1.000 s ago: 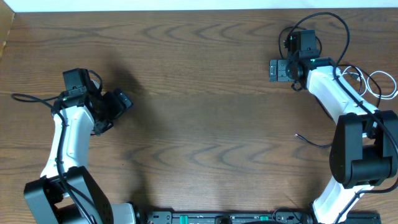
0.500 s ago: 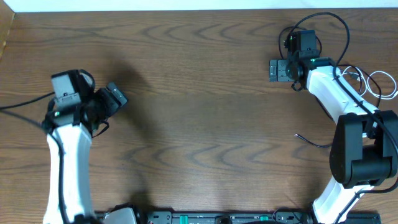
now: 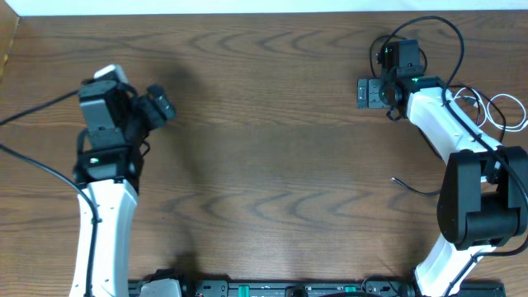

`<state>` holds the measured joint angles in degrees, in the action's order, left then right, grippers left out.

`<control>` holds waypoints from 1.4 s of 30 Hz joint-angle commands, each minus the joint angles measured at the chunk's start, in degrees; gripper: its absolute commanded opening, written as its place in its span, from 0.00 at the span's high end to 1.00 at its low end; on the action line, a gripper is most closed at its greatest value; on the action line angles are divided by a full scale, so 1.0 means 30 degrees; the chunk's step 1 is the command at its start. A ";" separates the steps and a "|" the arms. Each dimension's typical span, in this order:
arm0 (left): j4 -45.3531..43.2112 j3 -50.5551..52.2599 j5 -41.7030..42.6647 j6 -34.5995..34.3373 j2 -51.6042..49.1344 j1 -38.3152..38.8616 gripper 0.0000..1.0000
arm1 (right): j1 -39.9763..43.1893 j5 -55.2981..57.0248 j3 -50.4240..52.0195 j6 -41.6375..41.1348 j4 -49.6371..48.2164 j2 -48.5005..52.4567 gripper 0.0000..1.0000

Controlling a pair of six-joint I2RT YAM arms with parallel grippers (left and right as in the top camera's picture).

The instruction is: Untangle cables

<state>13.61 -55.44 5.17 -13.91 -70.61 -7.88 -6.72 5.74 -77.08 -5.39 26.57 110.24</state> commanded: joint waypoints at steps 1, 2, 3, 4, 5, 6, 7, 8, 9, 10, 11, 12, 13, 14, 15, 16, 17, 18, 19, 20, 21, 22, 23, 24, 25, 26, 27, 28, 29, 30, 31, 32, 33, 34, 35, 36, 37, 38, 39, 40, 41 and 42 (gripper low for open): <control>-0.2426 0.1508 -0.0525 0.2047 0.0576 0.0911 0.02 | -0.0117 -0.0102 -0.0160 0.0036 0.0000 -0.0393 0.01; -0.3169 0.2011 -0.0525 0.2135 0.0707 0.1115 0.02 | -0.0117 -0.0102 -0.0160 0.0036 0.0000 -0.0393 0.01; -0.3657 0.2463 -0.0532 0.2127 0.0816 0.1231 0.02 | -0.0117 -0.0102 -0.0160 0.0036 0.0000 -0.0393 0.01; -0.4146 0.3060 -0.0517 0.2120 0.0954 0.1311 0.02 | -0.0117 -0.0102 -0.0160 0.0029 0.0000 -0.0393 0.01; -0.4517 0.3628 -0.0517 0.2120 0.1071 0.1370 0.02 | -0.0117 -0.0102 -0.0160 0.0036 0.0000 -0.0393 0.01; -0.4881 0.4189 -0.0503 0.2098 0.1188 0.1370 0.02 | -0.0117 -0.0102 -0.0160 0.0036 0.0000 -0.0393 0.01; -0.5319 0.4962 -0.0401 0.2047 0.1348 0.1370 0.02 | -0.0117 -0.0102 -0.0160 0.0036 0.0000 -0.0393 0.01; -0.5690 0.5595 -0.0386 0.2047 0.1472 0.1370 0.02 | -0.0117 -0.0102 -0.0160 0.0036 0.0000 -0.0393 0.01; -0.6215 0.6382 -0.0386 0.2047 0.1639 0.1370 0.02 | -0.0117 -0.0102 -0.0160 0.0036 0.0000 -0.0393 0.01; -0.6761 0.7060 -0.0386 0.2047 0.1770 0.1370 0.02 | -0.0117 -0.0102 -0.0160 0.0029 0.0000 -0.0393 0.01; -0.7322 0.7774 -0.0379 0.2040 0.1923 0.1370 0.02 | -0.0117 -0.0102 -0.0160 0.0036 0.0000 -0.0393 0.01; -0.8014 0.8582 -0.0386 0.1916 0.2113 0.1370 0.02 | -0.0117 -0.0102 -0.0160 0.0036 0.0000 -0.0393 0.01; -0.8582 0.9275 -0.0386 0.1741 0.2280 0.1370 0.02 | -0.0117 -0.0102 -0.0160 0.0036 0.0000 -0.0393 0.01; -0.9224 0.9989 -0.0386 0.1574 0.2470 0.1370 0.02 | -0.0117 -0.0102 -0.0160 0.0036 0.0000 -0.0393 0.01; -0.9894 1.0754 -0.0386 0.1282 0.2696 0.1370 0.02 | -0.0117 -0.0102 -0.0160 0.0036 0.0000 -0.0393 0.01; -1.0520 1.1460 -0.0386 0.0991 0.2943 0.1370 0.02 | -0.0117 -0.0102 -0.0160 0.0036 0.0000 -0.0393 0.01; -1.1009 1.2029 -0.0386 0.0743 0.3155 0.1370 0.02 | -0.0117 -0.0102 -0.0160 0.0036 0.0000 -0.0393 0.01; -1.1548 1.2684 -0.0386 0.0437 0.3432 0.1370 0.02 | -0.0117 -0.0102 -0.0160 0.0036 0.0000 -0.0393 0.01; -1.2109 1.3420 -0.0386 0.0036 0.3789 0.1370 0.02 | -0.0117 -0.0102 -0.0160 0.0036 0.0000 -0.0393 0.01; -1.2480 1.3996 -0.0386 -0.0248 0.4087 0.1370 0.02 | -0.0117 -0.0102 -0.0160 0.0036 0.0000 -0.0393 0.01; -1.2706 1.4360 -0.0386 -0.0430 0.4284 0.1370 0.02 | -0.0117 -0.0102 -0.0160 0.0036 0.0000 -0.0393 0.01; -1.3034 1.4892 -0.0386 -0.0576 0.4597 0.1370 0.02 | -0.0117 -0.0102 -0.0160 0.0036 0.0000 -0.0393 0.01; -1.3369 1.5351 -0.0386 -0.0627 0.4867 0.1370 0.02 | -0.0117 -0.0102 -0.0160 0.0036 0.0000 -0.0393 0.01; -1.3719 1.5817 -0.0386 -0.0627 0.5166 0.1370 0.02 | -0.0117 -0.0102 -0.0160 0.0036 0.0000 -0.0393 0.01; -1.3937 1.6174 -0.0386 -0.0627 0.5428 0.1370 0.02 | -0.0117 -0.0102 -0.0160 0.0036 0.0000 -0.0393 0.01; -1.4098 1.6509 -0.0386 -0.0627 0.5741 0.1370 0.02 | -0.0117 -0.0102 -0.0160 0.0029 0.0000 -0.0393 0.01; -1.4163 1.6917 -0.0386 -0.0619 0.6178 0.1370 0.02 | -0.0117 -0.0102 -0.0160 0.0036 0.0000 -0.0393 0.01; -1.4156 1.7216 -0.0386 -0.0619 0.6572 0.1370 0.02 | -0.0117 -0.0102 -0.0160 0.0036 0.0000 -0.0393 0.01; -1.4156 1.7435 -0.0393 -0.0619 0.6878 0.1370 0.02 | -0.0117 -0.0102 -0.0160 0.0036 0.0000 -0.0393 0.01; -1.4156 1.7755 -0.0393 -0.0619 0.7337 0.1370 0.02 | -0.0117 -0.0102 -0.0160 0.0036 0.0000 -0.0393 0.01; -1.4163 1.8061 -0.0393 -0.0619 0.7788 0.1370 0.02 | -0.0117 -0.0102 -0.0160 0.0036 0.0000 -0.0393 0.01; -1.4156 1.8316 -0.0386 -0.0619 0.8167 0.1370 0.02 | -0.0117 -0.0102 -0.0160 0.0036 0.0000 -0.0393 0.01; -1.3580 1.8389 -0.0401 -0.0619 0.8684 0.1370 0.02 | -0.0117 -0.0102 -0.0160 0.0036 0.0000 -0.0393 0.01; -1.3056 1.8404 -0.0401 -0.0619 0.9260 0.1362 0.02 | -0.0117 -0.0102 -0.0160 0.0036 0.0000 -0.0393 0.01; -1.2495 1.8404 -0.0408 -0.0605 0.9879 0.1362 0.02 | -0.0117 -0.0102 -0.0160 0.0036 0.0000 -0.0393 0.01; -1.2014 1.8404 -0.0423 -0.0605 1.0411 0.1362 0.02 | -0.0117 -0.0102 -0.0160 0.0036 0.0000 -0.0393 0.01; -1.1140 1.8404 -0.0466 -0.0605 1.1395 0.1362 0.02 | -0.0117 -0.0102 -0.0160 0.0029 0.0000 -0.0393 0.01; -1.0579 1.8404 -0.0466 -0.0612 1.2021 0.1370 0.02 | -0.0117 -0.0102 -0.0160 0.0036 0.0000 -0.0393 0.01; -0.9879 1.8404 -0.0466 -0.0605 1.2808 0.1370 0.02 | -0.0117 -0.0102 -0.0160 0.0036 0.0000 -0.0393 0.01; -0.9012 1.8404 -0.0466 -0.0612 1.3777 0.1362 0.02 | -0.0117 -0.0102 -0.0160 0.0036 0.0000 -0.0393 0.01; -0.8349 1.8404 -0.0466 -0.0612 1.4520 0.1362 0.02 | -0.0117 -0.0102 -0.0160 0.0036 0.0000 -0.0393 0.01; -0.7526 1.8404 -0.0466 -0.0612 1.5402 0.1362 0.02 | -0.0117 -0.0102 -0.0160 0.0029 0.0000 -0.0393 0.01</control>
<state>-12.95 -0.34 4.32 -15.25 -30.87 -3.90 -6.72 5.52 -77.08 -5.39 26.52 110.21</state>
